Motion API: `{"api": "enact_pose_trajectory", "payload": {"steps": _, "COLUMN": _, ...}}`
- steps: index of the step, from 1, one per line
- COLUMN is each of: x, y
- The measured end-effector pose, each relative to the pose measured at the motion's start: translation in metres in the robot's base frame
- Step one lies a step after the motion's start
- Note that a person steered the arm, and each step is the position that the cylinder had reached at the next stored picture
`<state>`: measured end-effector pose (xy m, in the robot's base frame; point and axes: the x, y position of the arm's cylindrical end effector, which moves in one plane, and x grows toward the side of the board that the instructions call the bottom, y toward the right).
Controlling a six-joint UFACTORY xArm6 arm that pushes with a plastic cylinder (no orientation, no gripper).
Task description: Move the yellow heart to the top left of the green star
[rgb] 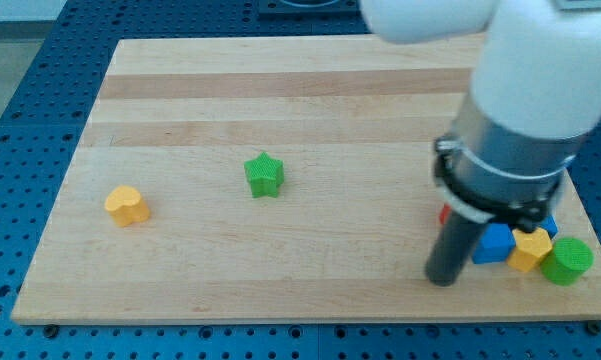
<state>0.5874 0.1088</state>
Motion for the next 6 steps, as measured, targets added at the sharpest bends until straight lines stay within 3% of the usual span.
{"api": "enact_pose_trajectory", "payload": {"steps": 3, "x": 0.002, "y": -0.215}}
{"api": "enact_pose_trajectory", "payload": {"steps": 4, "x": -0.008, "y": -0.284}}
{"api": "enact_pose_trajectory", "payload": {"steps": 6, "x": -0.060, "y": -0.365}}
